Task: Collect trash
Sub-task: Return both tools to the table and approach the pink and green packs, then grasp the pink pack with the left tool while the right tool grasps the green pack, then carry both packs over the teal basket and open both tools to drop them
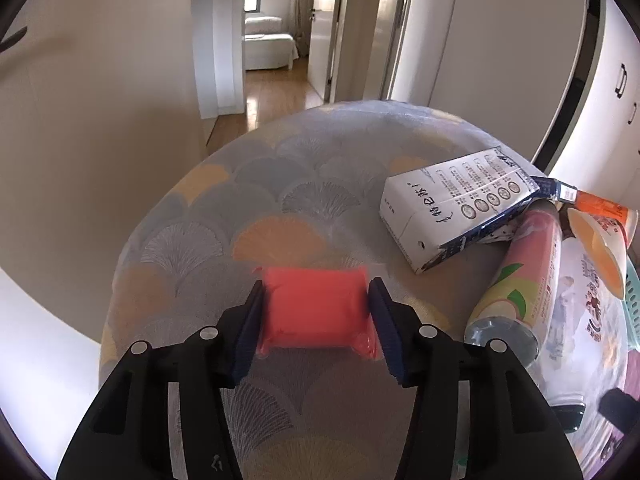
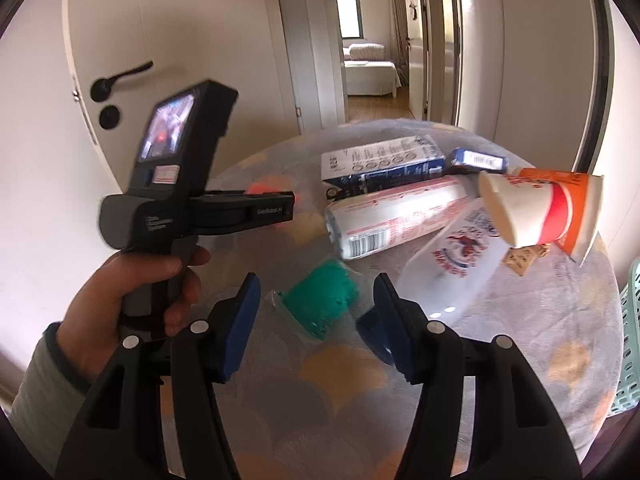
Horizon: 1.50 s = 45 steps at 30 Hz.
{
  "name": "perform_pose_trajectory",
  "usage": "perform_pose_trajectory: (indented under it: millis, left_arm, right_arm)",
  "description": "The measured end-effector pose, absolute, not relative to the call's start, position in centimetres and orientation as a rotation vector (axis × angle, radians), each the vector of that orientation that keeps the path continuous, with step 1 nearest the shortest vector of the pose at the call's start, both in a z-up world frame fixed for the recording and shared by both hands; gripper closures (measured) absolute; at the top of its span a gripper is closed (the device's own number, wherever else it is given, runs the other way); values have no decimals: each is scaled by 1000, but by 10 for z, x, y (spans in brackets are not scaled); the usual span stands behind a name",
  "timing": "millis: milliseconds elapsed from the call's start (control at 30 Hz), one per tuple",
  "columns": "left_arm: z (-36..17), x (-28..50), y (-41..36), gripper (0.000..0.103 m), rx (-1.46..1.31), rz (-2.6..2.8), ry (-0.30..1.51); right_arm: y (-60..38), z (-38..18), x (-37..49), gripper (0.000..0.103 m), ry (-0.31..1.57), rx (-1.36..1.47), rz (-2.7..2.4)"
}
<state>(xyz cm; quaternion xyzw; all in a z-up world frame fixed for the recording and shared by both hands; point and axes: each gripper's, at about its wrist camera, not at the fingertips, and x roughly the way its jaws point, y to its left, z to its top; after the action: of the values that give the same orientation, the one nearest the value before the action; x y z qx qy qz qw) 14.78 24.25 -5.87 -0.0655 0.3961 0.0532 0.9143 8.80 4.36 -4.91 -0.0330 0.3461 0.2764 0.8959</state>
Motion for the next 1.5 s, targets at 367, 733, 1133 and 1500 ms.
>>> perform_pose_trajectory:
  millis: [367, 733, 1133, 1500]
  left_arm:
    - [-28, 102, 263, 54, -144, 132, 690]
    - [-13, 92, 270, 54, -179, 118, 645]
    - [5, 76, 253, 54, -143, 88, 617]
    - [46, 81, 173, 54, -76, -63, 552]
  right_arm:
    - [79, -77, 112, 48, 800, -149, 421]
    - [92, -83, 113, 57, 781, -235, 398]
    - [49, -52, 94, 62, 708, -52, 573]
    - [-42, 15, 91, 62, 546, 66, 465]
